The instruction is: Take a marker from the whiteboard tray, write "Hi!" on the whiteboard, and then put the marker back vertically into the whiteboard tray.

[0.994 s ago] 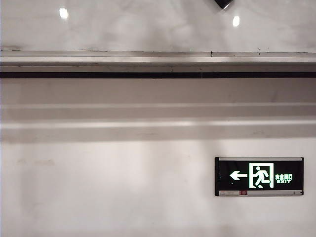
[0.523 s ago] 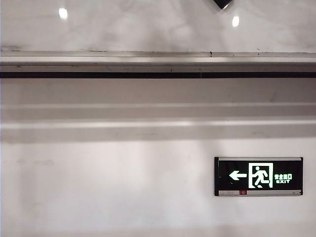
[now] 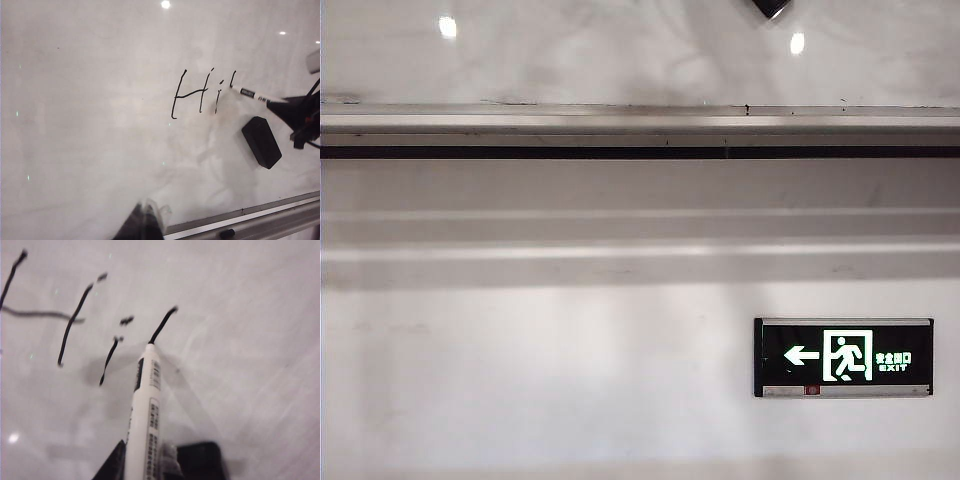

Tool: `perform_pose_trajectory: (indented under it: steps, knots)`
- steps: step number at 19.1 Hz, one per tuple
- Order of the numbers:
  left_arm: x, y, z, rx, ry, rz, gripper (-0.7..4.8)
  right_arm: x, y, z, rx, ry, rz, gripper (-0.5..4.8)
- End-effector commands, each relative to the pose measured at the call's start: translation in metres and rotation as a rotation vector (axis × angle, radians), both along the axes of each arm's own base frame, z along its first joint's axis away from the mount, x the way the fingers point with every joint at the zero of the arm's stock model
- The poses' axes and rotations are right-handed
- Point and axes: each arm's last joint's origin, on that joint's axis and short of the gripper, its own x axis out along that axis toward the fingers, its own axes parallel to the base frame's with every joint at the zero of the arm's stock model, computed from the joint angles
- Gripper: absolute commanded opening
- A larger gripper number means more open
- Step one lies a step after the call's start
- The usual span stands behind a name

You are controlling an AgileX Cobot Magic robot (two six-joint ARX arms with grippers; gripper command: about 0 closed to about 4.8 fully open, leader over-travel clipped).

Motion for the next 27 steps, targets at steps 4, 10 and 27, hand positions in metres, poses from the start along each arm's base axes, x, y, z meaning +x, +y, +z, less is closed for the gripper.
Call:
perform_pose_trajectory:
  steps: [4, 10, 27]
  knots:
    - [-0.002, 0.000, 0.002, -0.001, -0.017, -0.004, -0.06, 0.000, -0.001, -0.008, -0.048, 0.076, -0.027, -0.01]
    - [-0.002, 0.000, 0.002, -0.001, -0.017, -0.004, -0.06, -0.003, -0.003, -0.008, -0.054, 0.094, -0.027, -0.02]
    - [-0.002, 0.000, 0.002, -0.001, -0.018, -0.005, -0.06, -0.015, -0.010, -0.004, -0.037, 0.137, 0.027, -0.01]
